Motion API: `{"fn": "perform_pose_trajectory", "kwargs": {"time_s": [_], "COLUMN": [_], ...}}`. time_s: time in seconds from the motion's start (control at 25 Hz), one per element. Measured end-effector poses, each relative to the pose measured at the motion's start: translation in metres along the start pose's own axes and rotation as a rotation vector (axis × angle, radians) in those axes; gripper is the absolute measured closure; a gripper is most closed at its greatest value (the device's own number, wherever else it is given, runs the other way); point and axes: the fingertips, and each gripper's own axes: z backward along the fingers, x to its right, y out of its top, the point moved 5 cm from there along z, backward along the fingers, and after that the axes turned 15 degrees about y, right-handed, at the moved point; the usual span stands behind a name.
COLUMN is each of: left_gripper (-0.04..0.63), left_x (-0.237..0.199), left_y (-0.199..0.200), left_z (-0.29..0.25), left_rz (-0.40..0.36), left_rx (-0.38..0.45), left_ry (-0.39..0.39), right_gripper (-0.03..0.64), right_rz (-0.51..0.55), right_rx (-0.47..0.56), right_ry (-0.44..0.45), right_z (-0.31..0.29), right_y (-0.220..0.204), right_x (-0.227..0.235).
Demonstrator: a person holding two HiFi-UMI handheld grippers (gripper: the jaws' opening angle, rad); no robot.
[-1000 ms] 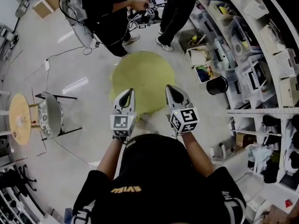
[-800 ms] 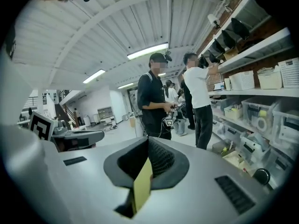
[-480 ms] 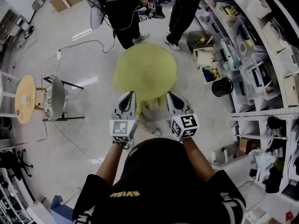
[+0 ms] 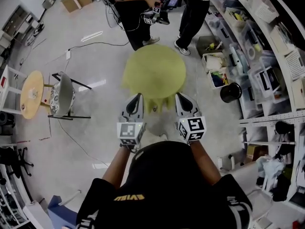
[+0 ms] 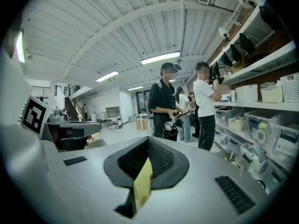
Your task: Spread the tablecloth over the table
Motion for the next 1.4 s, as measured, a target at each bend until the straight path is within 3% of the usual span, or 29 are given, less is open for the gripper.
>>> {"fn": "perform_pose_trajectory", "kwargs": {"time_s": [0.16, 0.4, 0.56, 0.76, 1.04, 1.24, 1.4], "left_gripper": [0.580, 0.580, 0.580, 0.580, 0.580, 0.580, 0.580], "left_x": [0.003, 0.018, 0.006, -0.001, 0.011, 0.019, 0.021], "left_y": [-0.001, -0.009, -0.016, -0.011, -0.016, -0.018, -0.016], "left_z": [0.005, 0.013, 0.011, 0.009, 0.016, 0.013, 0.011], "left_rz": [0.020, 0.018, 0.019, 0.012, -0.005, -0.017, -0.050], "left_rx": [0.011, -0.004, -0.017, -0.016, -0.039, -0.052, -0.053], "left_ry": [-0.003, -0.034, -0.010, 0.012, -0.021, -0.014, -0.047], "right_gripper": [0.615, 0.615, 0.612, 0.612, 0.611, 0.609, 0.609], "right_rz": [0.062, 0.052, 0.027, 0.059, 0.047, 0.031, 0.029], "right_rx": [-0.017, -0.042, -0.044, -0.052, -0.058, -0.044, -0.065], "right_ry": [-0.012, -0.036, -0.070, -0.063, -0.045, 0.034, 0.037], "right_z": [-0.002, -0.002, -0.006, -0.002, -0.004, -0.009, -0.012], "right_y": [0.001, -0.012, -0.013, -0.012, -0.010, -0.017, -0.023], "right_x": [-0.011, -0.014, -0.009, -0.004, -0.003, -0.007, -0.013]}}
